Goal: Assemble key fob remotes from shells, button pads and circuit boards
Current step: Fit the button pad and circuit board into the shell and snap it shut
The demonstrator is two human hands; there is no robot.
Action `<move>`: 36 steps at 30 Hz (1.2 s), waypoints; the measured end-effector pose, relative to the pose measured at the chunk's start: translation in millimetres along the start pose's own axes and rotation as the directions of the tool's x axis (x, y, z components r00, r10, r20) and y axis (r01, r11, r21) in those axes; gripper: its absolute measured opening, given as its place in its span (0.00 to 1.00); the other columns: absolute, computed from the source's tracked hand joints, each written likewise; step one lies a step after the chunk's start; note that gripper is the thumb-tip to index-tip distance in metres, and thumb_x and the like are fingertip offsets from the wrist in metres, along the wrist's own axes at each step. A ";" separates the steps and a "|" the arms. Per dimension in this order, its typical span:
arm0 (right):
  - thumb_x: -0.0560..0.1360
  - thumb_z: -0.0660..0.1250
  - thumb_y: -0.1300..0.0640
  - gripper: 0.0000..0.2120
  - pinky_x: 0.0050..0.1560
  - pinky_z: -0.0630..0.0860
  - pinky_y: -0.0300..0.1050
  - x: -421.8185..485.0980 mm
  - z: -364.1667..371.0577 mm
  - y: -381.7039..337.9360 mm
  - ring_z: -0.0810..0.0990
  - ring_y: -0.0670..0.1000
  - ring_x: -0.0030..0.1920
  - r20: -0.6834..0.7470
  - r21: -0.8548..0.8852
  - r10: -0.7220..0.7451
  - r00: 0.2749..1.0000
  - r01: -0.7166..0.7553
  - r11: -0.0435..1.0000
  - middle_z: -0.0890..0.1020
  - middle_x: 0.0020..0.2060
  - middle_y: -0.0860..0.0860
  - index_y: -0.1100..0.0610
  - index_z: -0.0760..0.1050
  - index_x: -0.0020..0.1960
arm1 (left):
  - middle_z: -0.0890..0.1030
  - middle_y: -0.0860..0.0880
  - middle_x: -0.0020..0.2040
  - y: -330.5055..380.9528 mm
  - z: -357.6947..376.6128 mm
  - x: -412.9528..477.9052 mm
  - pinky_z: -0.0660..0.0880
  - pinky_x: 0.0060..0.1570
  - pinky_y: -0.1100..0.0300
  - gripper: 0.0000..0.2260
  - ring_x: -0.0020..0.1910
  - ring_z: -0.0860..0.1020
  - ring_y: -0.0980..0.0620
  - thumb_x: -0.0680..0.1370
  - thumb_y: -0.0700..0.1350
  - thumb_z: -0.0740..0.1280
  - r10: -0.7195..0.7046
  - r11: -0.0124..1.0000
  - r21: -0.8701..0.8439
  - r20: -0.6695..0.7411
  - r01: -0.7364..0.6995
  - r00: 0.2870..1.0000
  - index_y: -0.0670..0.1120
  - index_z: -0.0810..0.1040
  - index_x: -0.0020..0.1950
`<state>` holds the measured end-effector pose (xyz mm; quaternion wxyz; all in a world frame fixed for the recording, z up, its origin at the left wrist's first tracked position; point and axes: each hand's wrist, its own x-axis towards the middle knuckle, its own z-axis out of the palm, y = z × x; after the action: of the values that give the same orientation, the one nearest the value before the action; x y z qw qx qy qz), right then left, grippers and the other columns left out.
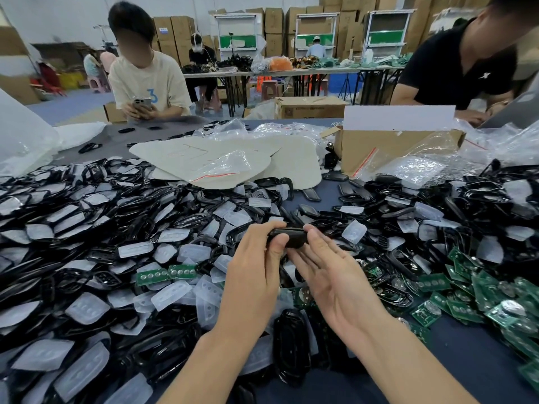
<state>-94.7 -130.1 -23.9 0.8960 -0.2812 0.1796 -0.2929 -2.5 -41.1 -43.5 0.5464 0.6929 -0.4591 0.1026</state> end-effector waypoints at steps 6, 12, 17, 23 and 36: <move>0.70 0.72 0.60 0.17 0.45 0.84 0.42 -0.7 0.2 -3.0 0.88 0.55 0.48 -0.019 0.132 0.145 0.989 -0.141 0.981 0.85 0.51 0.64 0.68 0.80 0.55 | 0.77 0.56 0.56 0.5 1.4 0.8 0.73 0.56 0.66 0.14 0.56 0.76 0.59 0.85 0.54 0.53 0.112 0.992 0.059 0.031 -0.113 0.993 0.50 0.73 0.63; 0.66 0.74 0.60 0.18 0.40 0.84 0.41 -0.9 -1.1 -5.7 0.88 0.54 0.45 -0.065 0.099 0.175 0.982 -0.169 0.981 0.86 0.48 0.64 0.67 0.81 0.53 | 0.72 0.59 0.59 1.1 0.6 -1.3 0.71 0.59 0.65 0.17 0.59 0.74 0.58 0.85 0.55 0.51 0.087 0.993 0.075 0.104 -0.096 0.991 0.52 0.70 0.71; 0.66 0.75 0.59 0.21 0.42 0.83 0.37 -2.4 -2.5 -5.9 0.87 0.52 0.44 -0.056 0.039 0.192 0.980 -0.190 0.981 0.86 0.50 0.63 0.66 0.80 0.57 | 0.72 0.58 0.57 2.1 -2.5 -0.5 0.71 0.53 0.71 0.17 0.54 0.75 0.58 0.85 0.51 0.52 0.057 0.997 0.038 0.097 -0.061 0.994 0.56 0.67 0.74; 0.69 0.73 0.57 0.18 0.43 0.82 0.37 -2.6 -3.1 -8.4 0.87 0.52 0.47 -0.035 -0.098 0.069 0.997 -0.072 0.993 0.86 0.52 0.61 0.64 0.82 0.57 | 0.76 0.58 0.56 3.1 -2.0 -0.3 0.71 0.52 0.71 0.12 0.55 0.75 0.59 0.85 0.52 0.54 0.041 0.999 0.030 0.076 -0.044 0.996 0.53 0.72 0.65; 0.78 0.70 0.58 0.13 0.48 0.79 0.34 -10.9 -0.9 -3.7 0.86 0.47 0.45 0.123 -0.660 -0.361 0.925 0.348 0.666 0.88 0.45 0.47 0.43 0.83 0.58 | 0.83 0.58 0.54 9.7 -2.6 2.2 0.76 0.51 0.68 0.13 0.51 0.81 0.60 0.82 0.56 0.60 -0.299 0.901 -0.309 0.064 0.304 0.952 0.63 0.76 0.66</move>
<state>-105.0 -126.1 -20.6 0.6584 -0.6109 0.2228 -0.3792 -7.5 -39.9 -34.6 0.6556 0.6602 -0.3611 -0.0631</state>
